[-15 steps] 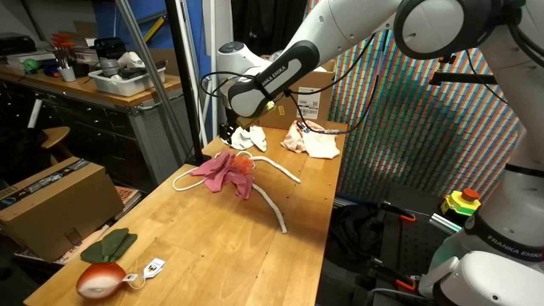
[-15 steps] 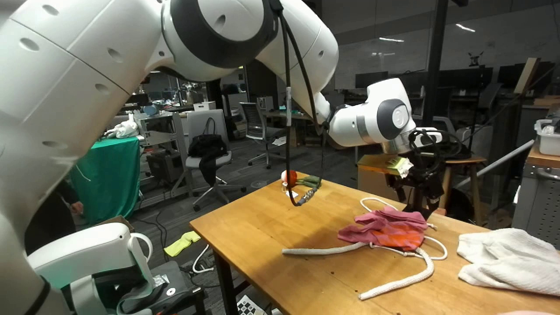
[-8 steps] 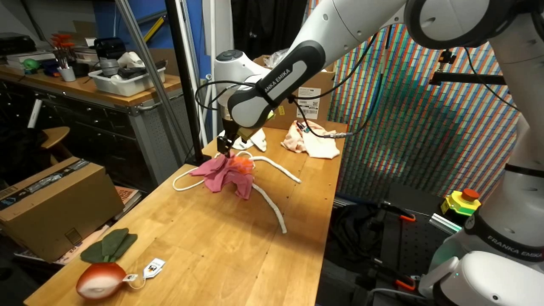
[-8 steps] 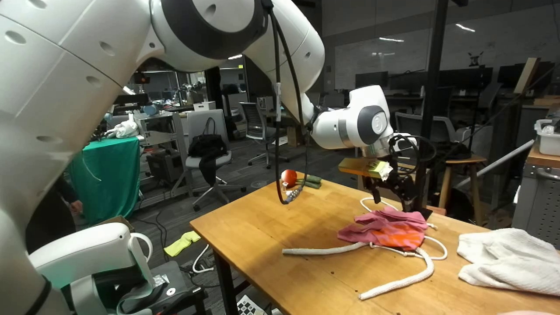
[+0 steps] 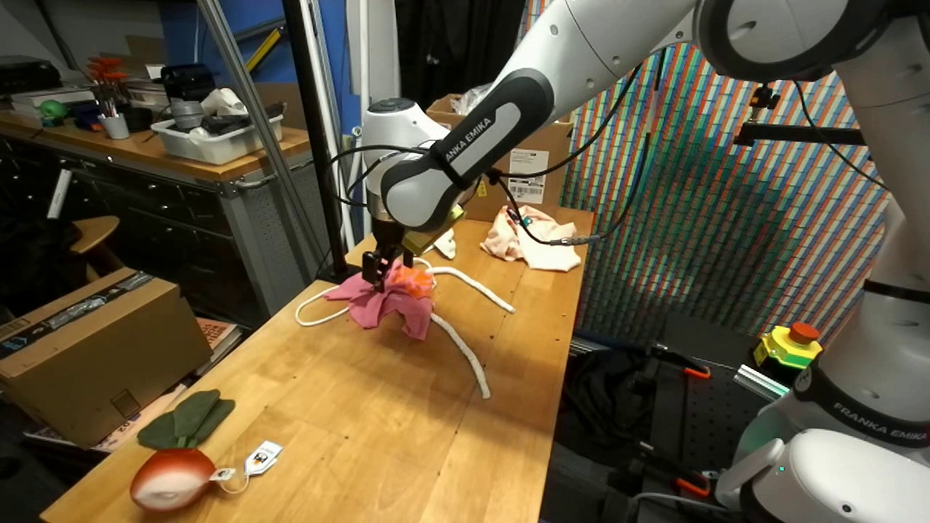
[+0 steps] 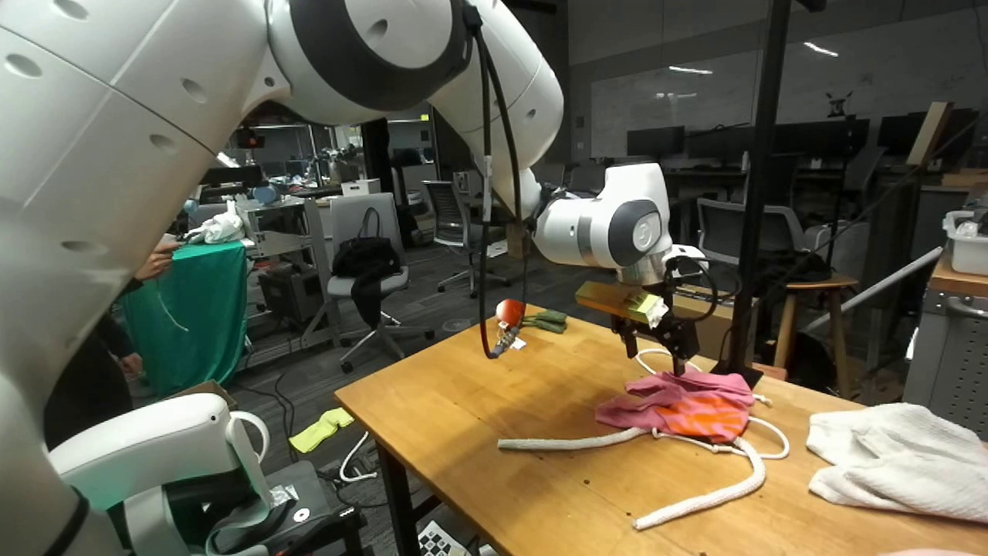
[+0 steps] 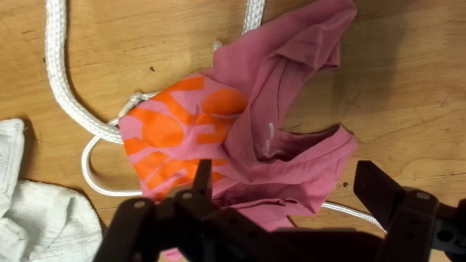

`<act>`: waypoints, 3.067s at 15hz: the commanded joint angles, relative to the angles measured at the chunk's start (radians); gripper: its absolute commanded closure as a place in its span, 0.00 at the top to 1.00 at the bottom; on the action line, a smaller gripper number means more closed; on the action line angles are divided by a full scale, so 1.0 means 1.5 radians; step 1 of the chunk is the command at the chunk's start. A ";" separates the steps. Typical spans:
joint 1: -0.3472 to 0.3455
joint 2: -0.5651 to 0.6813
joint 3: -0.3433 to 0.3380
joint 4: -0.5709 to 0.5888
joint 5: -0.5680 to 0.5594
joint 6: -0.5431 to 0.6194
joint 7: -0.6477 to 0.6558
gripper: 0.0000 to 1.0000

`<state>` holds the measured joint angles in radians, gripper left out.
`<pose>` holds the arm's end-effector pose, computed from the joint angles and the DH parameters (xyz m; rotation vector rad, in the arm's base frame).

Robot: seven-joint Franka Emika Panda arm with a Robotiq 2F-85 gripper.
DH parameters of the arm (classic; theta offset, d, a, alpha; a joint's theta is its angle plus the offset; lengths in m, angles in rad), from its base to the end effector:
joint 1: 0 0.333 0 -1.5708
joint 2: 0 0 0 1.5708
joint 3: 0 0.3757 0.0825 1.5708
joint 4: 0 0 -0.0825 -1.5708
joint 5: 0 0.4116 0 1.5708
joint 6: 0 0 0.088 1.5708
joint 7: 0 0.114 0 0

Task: Put all the items on the table separately

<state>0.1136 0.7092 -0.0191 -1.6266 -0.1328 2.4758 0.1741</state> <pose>0.7608 0.0743 0.2383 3.0510 0.0376 0.2321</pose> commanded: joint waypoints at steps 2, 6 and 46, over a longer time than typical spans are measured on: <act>-0.024 0.015 0.026 0.011 0.046 -0.003 -0.046 1.00; -0.032 0.037 0.031 0.020 0.069 -0.012 -0.058 1.00; -0.001 0.036 -0.015 0.062 0.016 -0.076 -0.043 0.07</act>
<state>0.0965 0.8014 -0.0164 -1.5245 -0.0835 2.3701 0.0954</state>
